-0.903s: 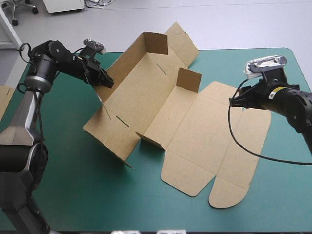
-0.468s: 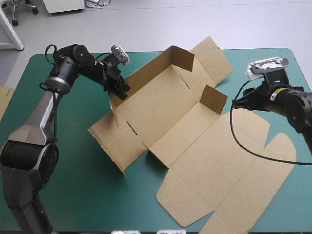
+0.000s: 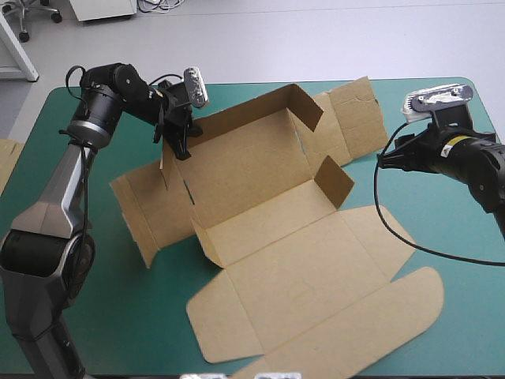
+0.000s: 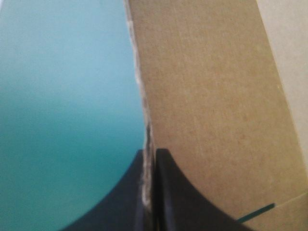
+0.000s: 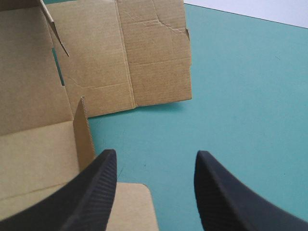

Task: Fold the box

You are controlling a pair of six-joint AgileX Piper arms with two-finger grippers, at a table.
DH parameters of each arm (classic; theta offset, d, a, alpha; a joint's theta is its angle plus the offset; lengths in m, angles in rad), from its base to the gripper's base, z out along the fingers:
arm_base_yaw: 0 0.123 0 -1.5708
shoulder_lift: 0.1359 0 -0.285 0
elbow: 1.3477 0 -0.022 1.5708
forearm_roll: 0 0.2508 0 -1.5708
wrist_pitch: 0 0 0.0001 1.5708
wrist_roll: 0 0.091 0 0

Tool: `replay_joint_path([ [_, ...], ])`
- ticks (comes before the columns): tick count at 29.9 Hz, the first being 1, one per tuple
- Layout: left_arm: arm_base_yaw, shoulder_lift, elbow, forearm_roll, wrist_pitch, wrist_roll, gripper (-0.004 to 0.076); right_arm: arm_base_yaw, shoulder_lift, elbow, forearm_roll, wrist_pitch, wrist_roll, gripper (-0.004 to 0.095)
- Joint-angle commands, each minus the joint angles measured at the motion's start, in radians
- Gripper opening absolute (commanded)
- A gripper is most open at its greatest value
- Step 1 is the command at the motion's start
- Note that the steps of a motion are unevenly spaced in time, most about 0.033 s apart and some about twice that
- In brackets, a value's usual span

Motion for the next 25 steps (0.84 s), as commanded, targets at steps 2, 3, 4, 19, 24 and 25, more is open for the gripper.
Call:
replay_joint_path([
  [2,-0.037,-0.061,-0.153,0.060,0.046,0.029,0.0013,-0.006,-0.022,-0.038,0.010,-0.061,0.000,0.0466],
  [3,-0.053,-0.061,-0.165,0.075,0.046,0.051,0.0013,-0.006,-0.022,-0.038,0.012,-0.055,0.000,0.0466],
  [4,-0.065,-0.061,-0.171,0.088,0.045,0.067,0.0013,-0.006,-0.022,-0.038,0.012,-0.052,0.000,0.0466],
  [19,-0.446,-0.057,-0.122,0.602,0.045,-0.253,-0.0010,-0.006,-0.022,-0.038,-0.008,-0.037,-0.002,0.0461],
  [24,-0.557,-0.057,-0.122,0.771,0.045,-0.411,-0.0010,-0.006,-0.022,-0.038,-0.088,0.001,0.007,0.0460],
  [25,-0.576,-0.057,-0.122,0.774,0.045,-0.413,-0.0010,-0.006,-0.022,-0.038,-0.114,0.005,0.023,0.0460],
])
